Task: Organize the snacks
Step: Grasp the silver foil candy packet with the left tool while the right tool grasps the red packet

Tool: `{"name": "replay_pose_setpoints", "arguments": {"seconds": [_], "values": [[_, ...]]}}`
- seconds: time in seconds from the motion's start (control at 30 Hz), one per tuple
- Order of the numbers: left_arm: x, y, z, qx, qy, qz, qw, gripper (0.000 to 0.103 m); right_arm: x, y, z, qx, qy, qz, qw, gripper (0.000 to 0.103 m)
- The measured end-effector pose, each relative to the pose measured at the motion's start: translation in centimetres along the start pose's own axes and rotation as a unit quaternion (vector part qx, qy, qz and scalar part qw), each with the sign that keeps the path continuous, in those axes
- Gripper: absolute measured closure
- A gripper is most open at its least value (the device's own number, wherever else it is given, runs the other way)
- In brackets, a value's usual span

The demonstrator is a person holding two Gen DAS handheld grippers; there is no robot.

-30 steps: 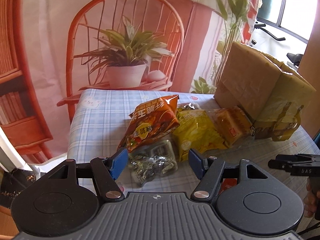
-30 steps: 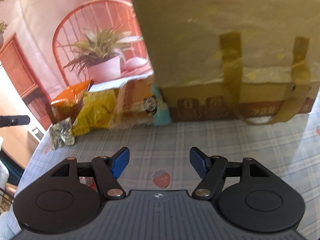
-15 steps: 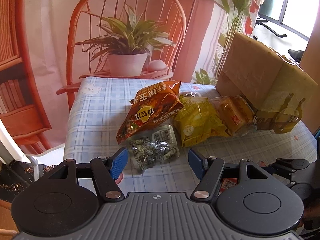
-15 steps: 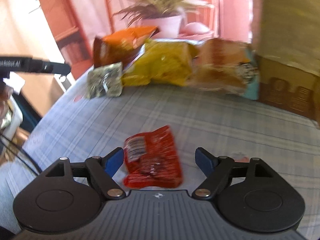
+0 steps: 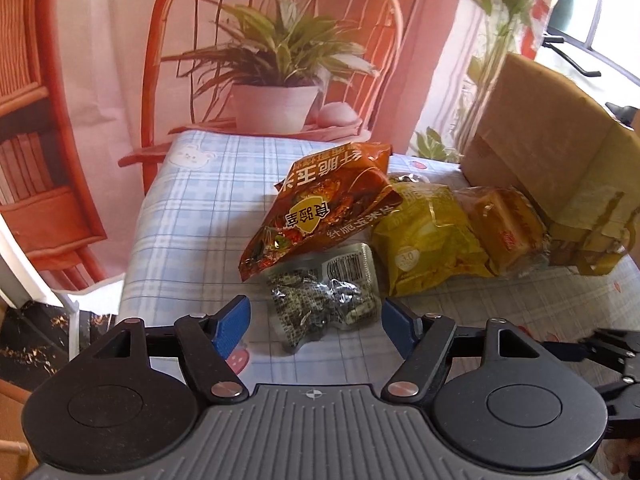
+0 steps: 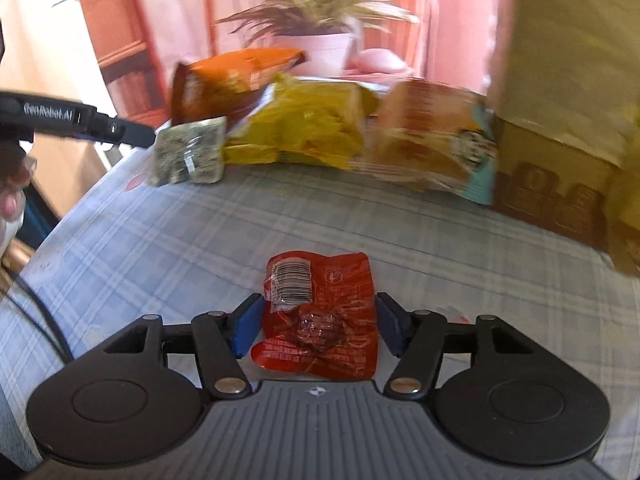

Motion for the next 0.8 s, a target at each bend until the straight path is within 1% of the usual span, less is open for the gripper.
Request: {"name": "replay_pose_setpoints", "arguments": {"seconds": [0.03, 0.1, 0.17, 0.27, 0.4, 0.47, 0.5, 0.53, 0.57, 0.63, 0.67, 0.73, 0.8], "values": [[0.0, 0.0, 0.6, -0.003, -0.006, -0.005, 1.0, 0.023, 0.6, 0.1, -0.2, 0.001, 0.003, 0.01, 1.0, 0.041], [0.1, -0.1, 1.7, -0.009, -0.021, -0.018, 0.9996, 0.019, 1.3, 0.2, -0.4, 0.003, 0.007, 0.023, 1.0, 0.041], [0.1, -0.1, 2.5, -0.013, -0.025, -0.034, 0.999, 0.018, 1.9, 0.3, -0.6, 0.005, 0.009, 0.03, 1.0, 0.041], [0.0, -0.2, 2.9, -0.005, -0.016, -0.058, 0.9982, 0.018, 2.0, 0.5, -0.9, 0.007, 0.01, 0.03, 0.999, 0.041], [0.0, -0.5, 4.1, -0.002, -0.031, -0.063, 0.9975, 0.019, 1.9, 0.5, -0.9, 0.009, 0.011, 0.027, 1.0, 0.041], [-0.1, -0.5, 4.7, -0.004, -0.035, -0.069, 0.997, 0.021, 2.1, 0.5, -0.9, 0.01, 0.008, 0.03, 0.999, 0.041], [-0.2, -0.4, 4.9, -0.007, -0.037, -0.071, 0.9968, 0.025, 2.2, 0.5, -1.0, 0.01, 0.007, 0.032, 0.999, 0.041], [-0.3, -0.2, 5.0, -0.009, -0.037, -0.072, 0.9967, 0.032, 2.3, 0.6, -1.0, 0.011, 0.006, 0.033, 0.999, 0.041], [-0.2, 0.0, 4.8, -0.004, -0.043, -0.067, 0.9968, 0.036, 2.4, 0.7, -1.0, 0.012, 0.006, 0.034, 0.999, 0.041], [0.0, 0.4, 4.5, 0.001, -0.032, -0.056, 0.9979, 0.052, 2.4, 0.7, -1.1, 0.013, 0.005, 0.034, 0.999, 0.041], [0.0, 0.4, 4.4, 0.0, -0.025, -0.058, 0.998, 0.053, 2.3, 0.7, -1.1, 0.013, 0.005, 0.034, 0.999, 0.041], [0.1, 0.6, 3.9, 0.003, -0.024, -0.054, 0.9982, 0.06, 2.3, 0.6, -1.1, 0.011, 0.007, 0.032, 0.999, 0.041], [0.1, 1.1, 3.4, 0.007, -0.024, -0.05, 0.9985, 0.062, 2.5, 0.6, -1.3, 0.011, 0.017, 0.033, 0.999, 0.041]]}}
Point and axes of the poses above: each gripper's, at about its wrist camera, not at the fingertips, and z roughly the way its jaws point, x to its right, y to its underside, the point moved 2 cm from there along z, roughly the way its jaws point, and after that the axes turned 3 degrees about -z, right-handed, at the moved point
